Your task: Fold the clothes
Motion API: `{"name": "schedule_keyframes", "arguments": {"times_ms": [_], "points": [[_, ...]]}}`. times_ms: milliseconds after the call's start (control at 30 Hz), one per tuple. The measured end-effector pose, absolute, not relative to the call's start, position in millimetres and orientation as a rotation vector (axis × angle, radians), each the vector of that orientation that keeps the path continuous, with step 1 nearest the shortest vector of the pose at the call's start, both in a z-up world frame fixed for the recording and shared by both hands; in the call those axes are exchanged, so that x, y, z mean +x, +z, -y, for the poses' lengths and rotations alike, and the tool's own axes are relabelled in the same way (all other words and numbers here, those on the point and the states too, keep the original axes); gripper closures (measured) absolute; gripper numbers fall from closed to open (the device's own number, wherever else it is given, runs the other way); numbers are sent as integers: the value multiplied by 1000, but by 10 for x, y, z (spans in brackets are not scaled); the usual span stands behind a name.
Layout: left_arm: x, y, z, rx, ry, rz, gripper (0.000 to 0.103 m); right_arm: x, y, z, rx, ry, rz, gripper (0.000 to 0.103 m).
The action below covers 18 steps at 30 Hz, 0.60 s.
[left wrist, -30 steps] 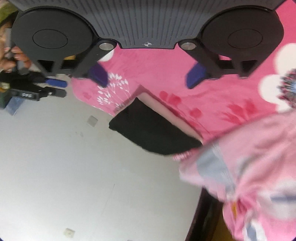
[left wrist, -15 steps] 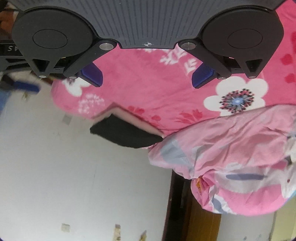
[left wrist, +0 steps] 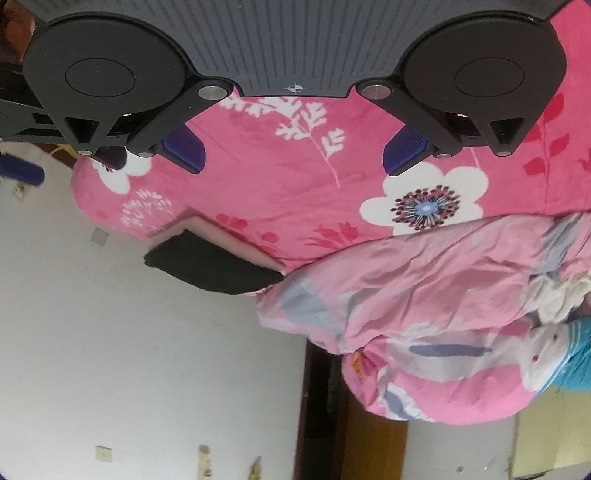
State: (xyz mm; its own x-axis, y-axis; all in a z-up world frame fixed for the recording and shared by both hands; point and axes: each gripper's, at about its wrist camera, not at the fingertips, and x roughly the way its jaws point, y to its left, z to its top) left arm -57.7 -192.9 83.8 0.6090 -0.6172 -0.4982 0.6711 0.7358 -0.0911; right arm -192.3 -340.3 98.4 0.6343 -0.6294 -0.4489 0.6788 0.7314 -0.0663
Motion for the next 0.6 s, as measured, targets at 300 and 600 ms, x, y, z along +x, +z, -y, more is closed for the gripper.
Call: {"name": "schedule_keyframes", "arguments": {"times_ms": [300,600], "points": [[-603,890,1901,109,-700,-508,0,-1996,1000,3535,183,-815,-488,0],[-550,866,1860,60,-662,-552,0,-2039,1148,3488,147,-842,-453,0]]}}
